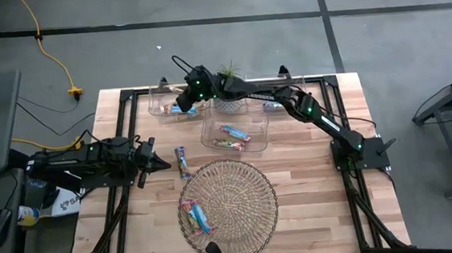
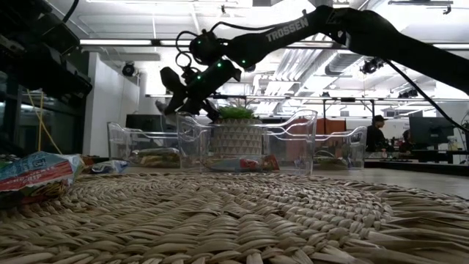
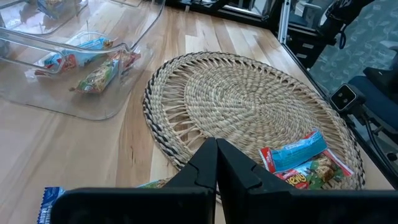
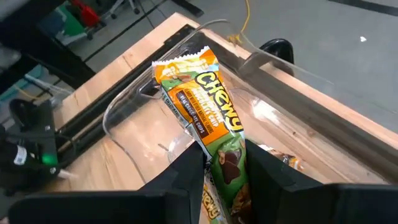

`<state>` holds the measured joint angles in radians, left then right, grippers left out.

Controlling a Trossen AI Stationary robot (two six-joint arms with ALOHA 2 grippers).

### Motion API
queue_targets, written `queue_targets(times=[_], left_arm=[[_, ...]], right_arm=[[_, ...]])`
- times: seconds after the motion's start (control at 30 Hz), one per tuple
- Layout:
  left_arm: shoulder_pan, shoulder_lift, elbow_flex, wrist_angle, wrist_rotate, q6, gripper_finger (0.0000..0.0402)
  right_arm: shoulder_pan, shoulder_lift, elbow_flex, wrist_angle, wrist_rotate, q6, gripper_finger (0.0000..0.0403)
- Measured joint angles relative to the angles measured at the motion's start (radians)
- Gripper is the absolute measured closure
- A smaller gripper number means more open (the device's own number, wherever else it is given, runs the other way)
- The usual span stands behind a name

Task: Pick and place Granola Bars by type
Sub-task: Put the yellow granola bar into the top left transparent bin

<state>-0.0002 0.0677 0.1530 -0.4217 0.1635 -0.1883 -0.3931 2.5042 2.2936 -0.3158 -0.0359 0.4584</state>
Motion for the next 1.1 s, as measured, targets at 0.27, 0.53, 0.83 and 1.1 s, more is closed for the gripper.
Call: queue_targets(times=[0.27,0.53,0.83,1.1], left_arm=[[0.0,0.0,0.0,0.0,0.0,0.0,0.0401],[0.0,0.0,0.0,0.0,0.001,0.0,0.0401],[0.0,0.0,0.0,0.0,0.001,0.0,0.0401],[0.0,0.0,0.0,0.0,0.001,0.0,0.0401]], right_arm=[[-0.007,0.009,0.003,-0.001,0.0,0.082,0.0318],[-0.006,0.012,0.003,-0.001,-0.025,0.068,0.0318],[-0.003,0.013,0.002,0.002,-0.046,0.056,0.0318],[-0.003,0.014,0.001,0.013,-0.07,0.049,0.0293]])
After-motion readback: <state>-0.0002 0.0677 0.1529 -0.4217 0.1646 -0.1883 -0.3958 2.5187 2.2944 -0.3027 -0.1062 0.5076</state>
